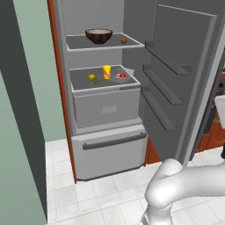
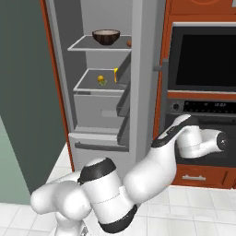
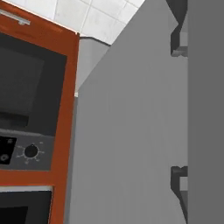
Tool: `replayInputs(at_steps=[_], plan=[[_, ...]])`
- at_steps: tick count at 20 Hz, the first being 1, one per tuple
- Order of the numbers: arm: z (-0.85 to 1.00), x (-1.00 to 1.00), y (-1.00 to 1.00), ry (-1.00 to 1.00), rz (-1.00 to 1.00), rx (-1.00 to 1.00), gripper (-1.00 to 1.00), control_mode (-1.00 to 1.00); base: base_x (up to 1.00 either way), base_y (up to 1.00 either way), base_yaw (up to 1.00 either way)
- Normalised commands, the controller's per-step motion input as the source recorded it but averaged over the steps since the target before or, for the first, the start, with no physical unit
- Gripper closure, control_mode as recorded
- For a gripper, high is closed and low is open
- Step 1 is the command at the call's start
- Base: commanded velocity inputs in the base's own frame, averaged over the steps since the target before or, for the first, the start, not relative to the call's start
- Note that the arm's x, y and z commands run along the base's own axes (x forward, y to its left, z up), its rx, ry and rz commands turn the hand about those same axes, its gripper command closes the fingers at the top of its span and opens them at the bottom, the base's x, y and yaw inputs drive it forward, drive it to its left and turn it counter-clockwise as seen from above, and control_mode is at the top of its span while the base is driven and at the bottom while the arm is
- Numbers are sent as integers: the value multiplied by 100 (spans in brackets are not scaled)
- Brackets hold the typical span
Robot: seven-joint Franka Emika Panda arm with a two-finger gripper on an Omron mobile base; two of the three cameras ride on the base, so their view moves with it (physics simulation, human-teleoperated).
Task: Place the tupperware on the second highest shelf of the fridge. Make space for the tupperware among the existing items by rearranging them on the shelves if needed. Close the fridge door when finished.
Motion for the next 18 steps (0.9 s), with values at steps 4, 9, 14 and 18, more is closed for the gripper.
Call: replayInputs(at_steps=[4,9,14,18], plan=[[-48,51,41,1,6,0,-100,-100,0,0,0],[-22,57,45,2,4,1,-100,-100,0,0,0],[-1,26,31,5,6,7,-100,-100,0,0,0],[0,0,32,5,11,12,-100,-100,0,0,0]])
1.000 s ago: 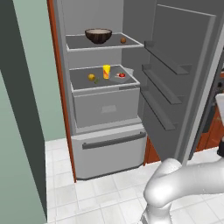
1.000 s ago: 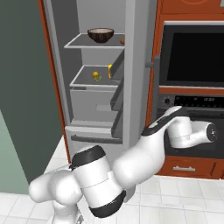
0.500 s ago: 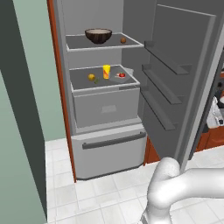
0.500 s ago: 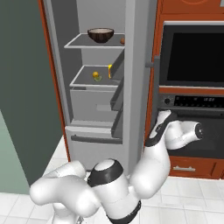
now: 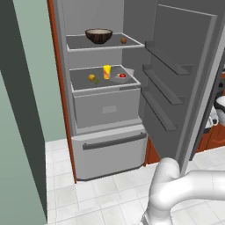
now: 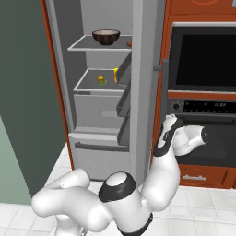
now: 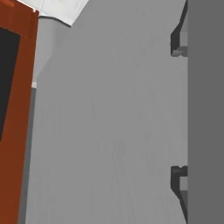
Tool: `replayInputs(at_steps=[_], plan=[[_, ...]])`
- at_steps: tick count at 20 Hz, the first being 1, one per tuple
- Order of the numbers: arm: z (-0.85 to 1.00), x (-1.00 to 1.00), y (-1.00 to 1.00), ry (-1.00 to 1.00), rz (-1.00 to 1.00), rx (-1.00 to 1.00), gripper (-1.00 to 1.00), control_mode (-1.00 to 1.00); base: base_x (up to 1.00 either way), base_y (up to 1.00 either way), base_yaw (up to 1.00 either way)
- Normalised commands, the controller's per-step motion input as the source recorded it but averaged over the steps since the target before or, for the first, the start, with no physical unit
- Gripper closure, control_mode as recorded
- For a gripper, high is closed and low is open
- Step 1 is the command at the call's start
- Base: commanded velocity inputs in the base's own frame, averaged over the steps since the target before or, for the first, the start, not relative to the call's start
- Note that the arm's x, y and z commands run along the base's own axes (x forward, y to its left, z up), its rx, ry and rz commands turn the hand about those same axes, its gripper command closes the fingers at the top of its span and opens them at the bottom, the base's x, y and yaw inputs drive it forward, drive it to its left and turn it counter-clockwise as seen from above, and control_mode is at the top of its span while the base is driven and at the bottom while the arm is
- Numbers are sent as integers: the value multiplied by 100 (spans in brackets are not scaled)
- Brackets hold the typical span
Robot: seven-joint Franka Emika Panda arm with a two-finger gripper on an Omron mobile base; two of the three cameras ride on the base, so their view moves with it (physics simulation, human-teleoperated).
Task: Place the tupperware on the second highest shelf of the fridge. Make space for the tupperware among the existing items by rearranging them on the shelves if needed. Close the fridge door when finished.
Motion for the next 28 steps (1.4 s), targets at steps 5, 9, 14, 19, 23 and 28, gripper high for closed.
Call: replayInputs(at_steps=[5,9,14,19,23,28], plan=[[0,0,59,2,11,9,-100,-100,0,0,0],[0,0,71,0,11,6,-100,-100,0,0,0],[0,0,92,0,11,2,-100,-100,0,0,0],[0,0,100,0,8,0,-100,-100,0,0,0],[0,0,100,0,5,0,-100,-100,0,0,0],[13,0,100,-6,0,0,-100,-100,0,0,0]])
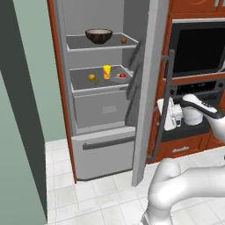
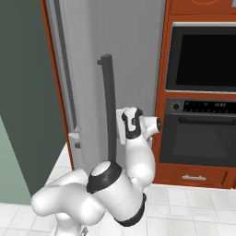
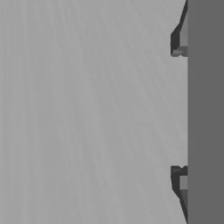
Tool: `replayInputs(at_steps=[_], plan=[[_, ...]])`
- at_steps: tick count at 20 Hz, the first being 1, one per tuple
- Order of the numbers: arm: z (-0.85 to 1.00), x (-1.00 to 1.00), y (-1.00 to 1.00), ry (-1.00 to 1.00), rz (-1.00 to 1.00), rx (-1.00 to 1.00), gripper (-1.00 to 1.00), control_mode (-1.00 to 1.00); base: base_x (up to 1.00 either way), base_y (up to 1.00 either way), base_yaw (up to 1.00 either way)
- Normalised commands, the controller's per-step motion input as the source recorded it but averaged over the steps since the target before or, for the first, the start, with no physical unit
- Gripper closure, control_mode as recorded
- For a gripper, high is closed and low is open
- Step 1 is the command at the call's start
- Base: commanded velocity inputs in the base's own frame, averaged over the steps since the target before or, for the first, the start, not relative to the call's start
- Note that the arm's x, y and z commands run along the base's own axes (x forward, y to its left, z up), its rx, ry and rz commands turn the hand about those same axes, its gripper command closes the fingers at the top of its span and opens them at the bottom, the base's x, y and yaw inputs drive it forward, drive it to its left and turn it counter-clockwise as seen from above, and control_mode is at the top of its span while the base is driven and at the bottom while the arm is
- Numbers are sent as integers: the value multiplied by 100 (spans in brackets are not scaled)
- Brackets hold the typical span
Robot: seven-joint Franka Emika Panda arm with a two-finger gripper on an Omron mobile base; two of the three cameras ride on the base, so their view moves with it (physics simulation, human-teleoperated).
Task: Place the tupperware on the second highest shelf of the fridge. Make space for the tupperware among the existing items by rearranging them on the shelves if needed. Close the fridge door when finished.
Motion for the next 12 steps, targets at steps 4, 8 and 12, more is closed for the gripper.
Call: replayInputs(at_steps=[4,8,12], plan=[[33,0,100,-9,0,0,-100,-100,0,0,0],[45,4,89,-12,-4,0,-100,-100,0,0,0],[44,21,70,-10,-15,0,-100,-100,0,0,0]])
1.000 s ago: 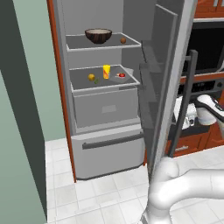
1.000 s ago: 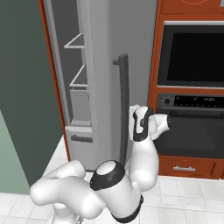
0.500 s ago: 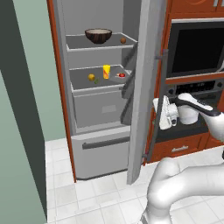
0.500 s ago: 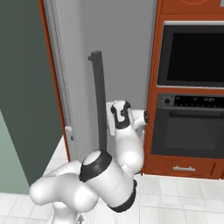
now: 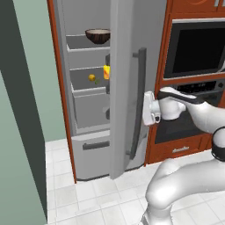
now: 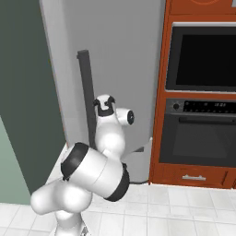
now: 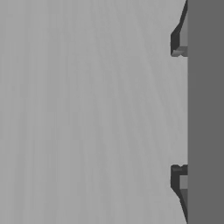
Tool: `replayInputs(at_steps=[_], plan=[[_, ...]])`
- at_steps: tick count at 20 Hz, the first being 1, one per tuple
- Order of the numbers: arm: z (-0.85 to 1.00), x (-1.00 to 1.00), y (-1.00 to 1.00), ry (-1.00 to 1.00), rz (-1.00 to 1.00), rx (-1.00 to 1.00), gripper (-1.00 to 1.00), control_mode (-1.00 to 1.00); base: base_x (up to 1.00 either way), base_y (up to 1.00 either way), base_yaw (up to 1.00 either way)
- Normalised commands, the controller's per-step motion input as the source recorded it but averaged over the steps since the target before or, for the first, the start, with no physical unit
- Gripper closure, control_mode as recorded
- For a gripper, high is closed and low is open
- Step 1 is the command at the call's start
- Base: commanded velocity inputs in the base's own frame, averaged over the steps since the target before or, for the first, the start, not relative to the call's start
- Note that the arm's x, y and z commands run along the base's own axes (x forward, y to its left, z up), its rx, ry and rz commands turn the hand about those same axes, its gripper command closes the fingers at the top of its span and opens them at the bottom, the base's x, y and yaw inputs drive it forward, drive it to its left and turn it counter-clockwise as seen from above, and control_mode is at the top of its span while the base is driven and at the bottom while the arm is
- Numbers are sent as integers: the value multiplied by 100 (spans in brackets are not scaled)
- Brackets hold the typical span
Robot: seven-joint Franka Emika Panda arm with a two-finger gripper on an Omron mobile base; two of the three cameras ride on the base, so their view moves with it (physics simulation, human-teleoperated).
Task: Place the tupperware on the second highest shelf of the fridge. Make space for the tupperware among the existing items by rearranging them on the shelves if needed. Close the fridge door when finished.
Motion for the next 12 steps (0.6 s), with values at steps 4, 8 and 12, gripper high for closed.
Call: replayInputs(at_steps=[4,8,12], plan=[[47,34,39,-4,-22,-1,-100,-100,0,0,0],[54,39,10,0,-22,0,-100,-100,0,0,0],[65,44,0,0,-18,0,-100,-100,0,0,0]])
